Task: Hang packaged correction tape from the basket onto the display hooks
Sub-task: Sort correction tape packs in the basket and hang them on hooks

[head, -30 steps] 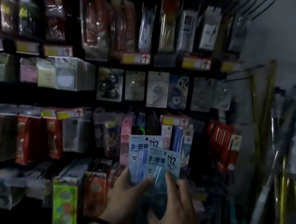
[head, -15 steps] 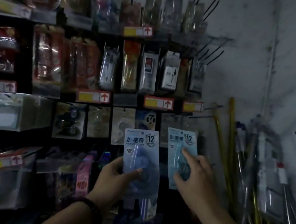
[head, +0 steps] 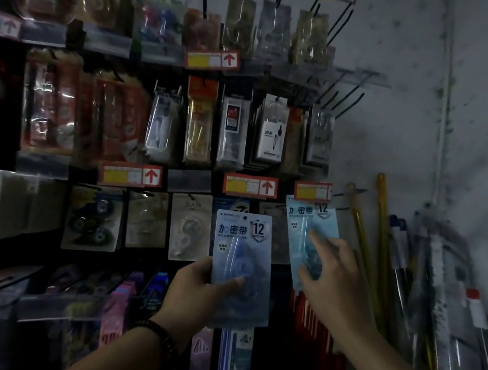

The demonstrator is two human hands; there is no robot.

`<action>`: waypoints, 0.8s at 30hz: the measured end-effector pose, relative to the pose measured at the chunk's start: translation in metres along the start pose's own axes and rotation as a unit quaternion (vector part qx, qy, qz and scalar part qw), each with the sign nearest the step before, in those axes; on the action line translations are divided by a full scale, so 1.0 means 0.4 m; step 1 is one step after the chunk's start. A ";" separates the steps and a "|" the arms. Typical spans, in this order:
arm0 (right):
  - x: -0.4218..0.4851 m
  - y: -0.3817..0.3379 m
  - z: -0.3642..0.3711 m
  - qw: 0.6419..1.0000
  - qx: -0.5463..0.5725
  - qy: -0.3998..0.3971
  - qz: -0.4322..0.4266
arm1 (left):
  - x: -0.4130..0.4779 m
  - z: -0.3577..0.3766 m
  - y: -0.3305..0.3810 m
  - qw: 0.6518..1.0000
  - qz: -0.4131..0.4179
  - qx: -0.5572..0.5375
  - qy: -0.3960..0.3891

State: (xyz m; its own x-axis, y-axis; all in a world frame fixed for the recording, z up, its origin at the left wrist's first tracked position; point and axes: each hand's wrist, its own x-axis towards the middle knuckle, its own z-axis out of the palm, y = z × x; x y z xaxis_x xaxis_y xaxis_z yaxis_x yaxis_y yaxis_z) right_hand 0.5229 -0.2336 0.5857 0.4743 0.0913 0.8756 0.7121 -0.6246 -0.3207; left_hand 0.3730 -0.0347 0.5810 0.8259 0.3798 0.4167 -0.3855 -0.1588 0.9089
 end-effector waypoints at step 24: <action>0.105 -0.016 0.086 0.994 -0.067 -0.073 0.041 | 0.017 -0.009 0.013 1.000 0.011 0.024 0.015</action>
State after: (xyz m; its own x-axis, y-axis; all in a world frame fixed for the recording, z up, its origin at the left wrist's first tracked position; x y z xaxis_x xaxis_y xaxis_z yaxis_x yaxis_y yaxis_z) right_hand 0.5562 -0.1992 0.6119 0.6047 0.1415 0.7838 0.5976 -0.7312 -0.3290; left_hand 0.3752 -0.0297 0.5886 0.8043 0.4032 0.4365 -0.3822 -0.2114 0.8996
